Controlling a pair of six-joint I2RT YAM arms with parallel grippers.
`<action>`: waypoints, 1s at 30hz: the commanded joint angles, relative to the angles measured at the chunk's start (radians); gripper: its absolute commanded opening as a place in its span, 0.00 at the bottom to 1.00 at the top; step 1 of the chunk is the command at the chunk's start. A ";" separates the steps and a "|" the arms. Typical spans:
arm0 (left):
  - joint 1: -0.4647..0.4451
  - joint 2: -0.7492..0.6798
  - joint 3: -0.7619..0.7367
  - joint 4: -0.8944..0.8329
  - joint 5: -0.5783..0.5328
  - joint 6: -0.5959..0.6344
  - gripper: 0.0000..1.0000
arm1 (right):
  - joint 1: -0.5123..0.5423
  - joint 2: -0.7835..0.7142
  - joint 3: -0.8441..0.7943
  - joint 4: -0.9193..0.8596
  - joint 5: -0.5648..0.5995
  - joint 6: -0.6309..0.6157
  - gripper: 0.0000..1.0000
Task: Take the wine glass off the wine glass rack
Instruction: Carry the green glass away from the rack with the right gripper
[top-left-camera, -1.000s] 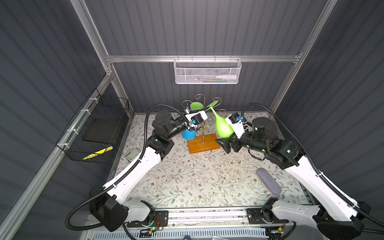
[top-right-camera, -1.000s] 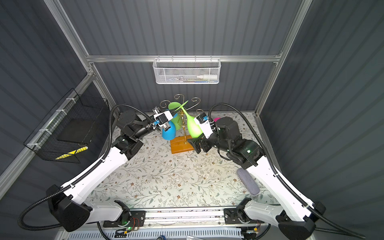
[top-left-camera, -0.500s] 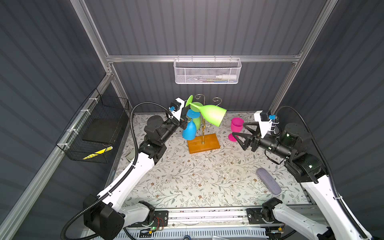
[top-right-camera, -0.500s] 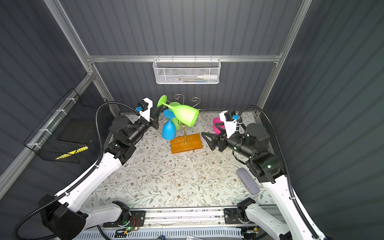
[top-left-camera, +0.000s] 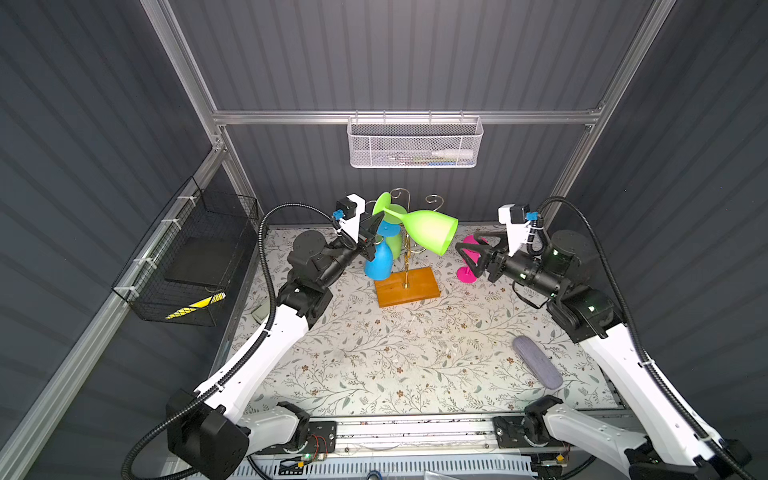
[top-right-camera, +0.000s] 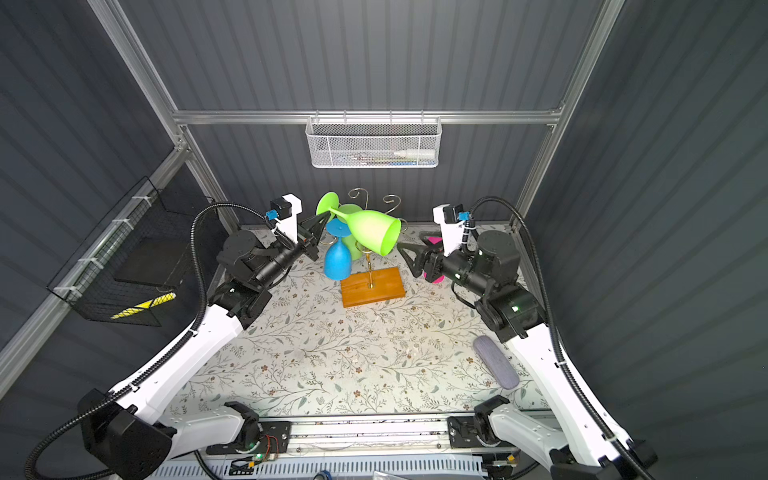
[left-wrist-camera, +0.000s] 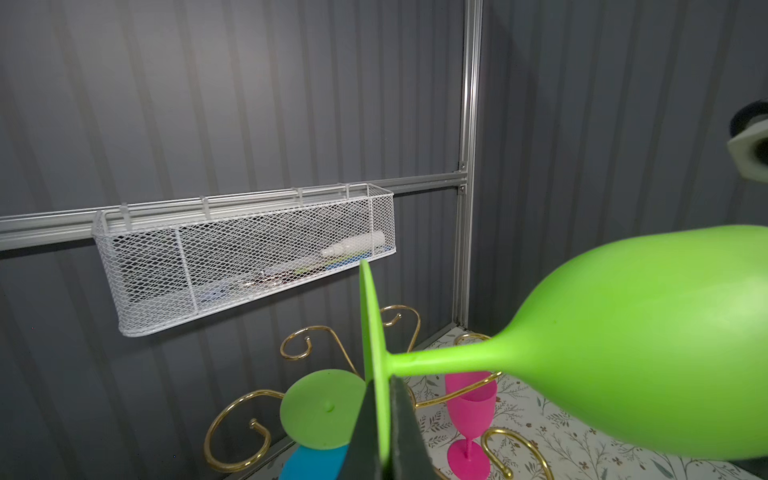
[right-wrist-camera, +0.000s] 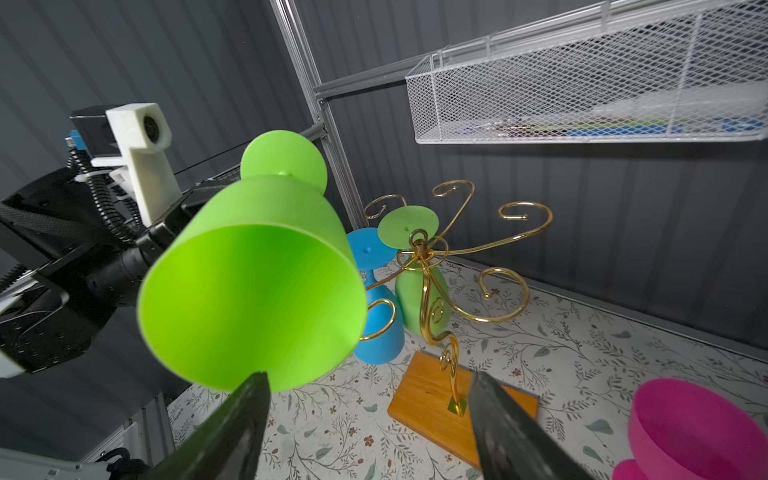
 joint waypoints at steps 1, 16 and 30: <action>0.002 -0.019 0.026 0.020 0.050 -0.048 0.00 | -0.004 0.030 0.054 0.062 -0.007 0.020 0.77; 0.002 0.008 0.027 0.034 0.076 -0.083 0.00 | -0.004 0.122 0.129 0.063 -0.049 0.063 0.11; 0.011 -0.082 -0.016 -0.014 -0.245 -0.028 0.78 | -0.163 0.015 0.311 -0.297 0.274 -0.014 0.00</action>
